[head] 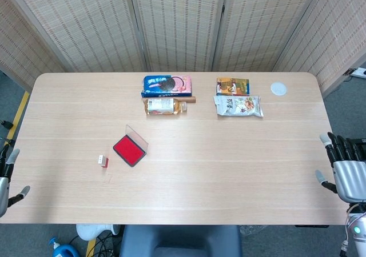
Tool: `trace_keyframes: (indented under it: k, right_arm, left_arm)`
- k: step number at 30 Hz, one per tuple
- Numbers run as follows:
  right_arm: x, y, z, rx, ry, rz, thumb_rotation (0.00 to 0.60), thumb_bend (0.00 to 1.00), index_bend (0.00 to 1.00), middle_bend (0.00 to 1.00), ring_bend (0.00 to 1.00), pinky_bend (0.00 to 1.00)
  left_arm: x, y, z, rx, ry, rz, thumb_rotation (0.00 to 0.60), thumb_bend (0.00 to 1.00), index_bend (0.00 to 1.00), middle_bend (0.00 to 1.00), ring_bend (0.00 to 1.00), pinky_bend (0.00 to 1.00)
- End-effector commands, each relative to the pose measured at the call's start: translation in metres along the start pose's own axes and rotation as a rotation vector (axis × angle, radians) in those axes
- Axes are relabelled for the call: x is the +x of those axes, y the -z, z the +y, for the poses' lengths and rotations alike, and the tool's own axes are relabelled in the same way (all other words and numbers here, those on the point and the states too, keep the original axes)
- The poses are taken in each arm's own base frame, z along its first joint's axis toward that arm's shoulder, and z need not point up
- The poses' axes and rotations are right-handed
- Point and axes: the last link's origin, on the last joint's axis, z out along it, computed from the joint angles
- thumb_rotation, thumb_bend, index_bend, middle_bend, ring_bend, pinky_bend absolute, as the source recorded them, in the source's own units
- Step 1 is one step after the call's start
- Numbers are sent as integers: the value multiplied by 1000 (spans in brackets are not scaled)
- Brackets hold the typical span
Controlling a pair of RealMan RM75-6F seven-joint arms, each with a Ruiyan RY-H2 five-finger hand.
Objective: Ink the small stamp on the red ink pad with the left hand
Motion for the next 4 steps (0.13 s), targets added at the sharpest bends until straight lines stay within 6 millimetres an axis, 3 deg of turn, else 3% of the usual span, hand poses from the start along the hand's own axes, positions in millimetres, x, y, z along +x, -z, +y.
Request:
trace_keyframes:
  k: [1, 4]
  right_arm:
    - [0, 2, -1, 2, -1, 5, 600, 294, 0, 0, 0, 0]
    - [0, 1, 0, 1, 0, 5, 600, 294, 0, 0, 0, 0]
  left_arm:
    - [-2, 1, 0, 1, 0, -17, 600, 27, 0, 0, 0, 262]
    - [-4, -1, 0, 8, -9, -28, 600, 27, 0, 0, 0, 262]
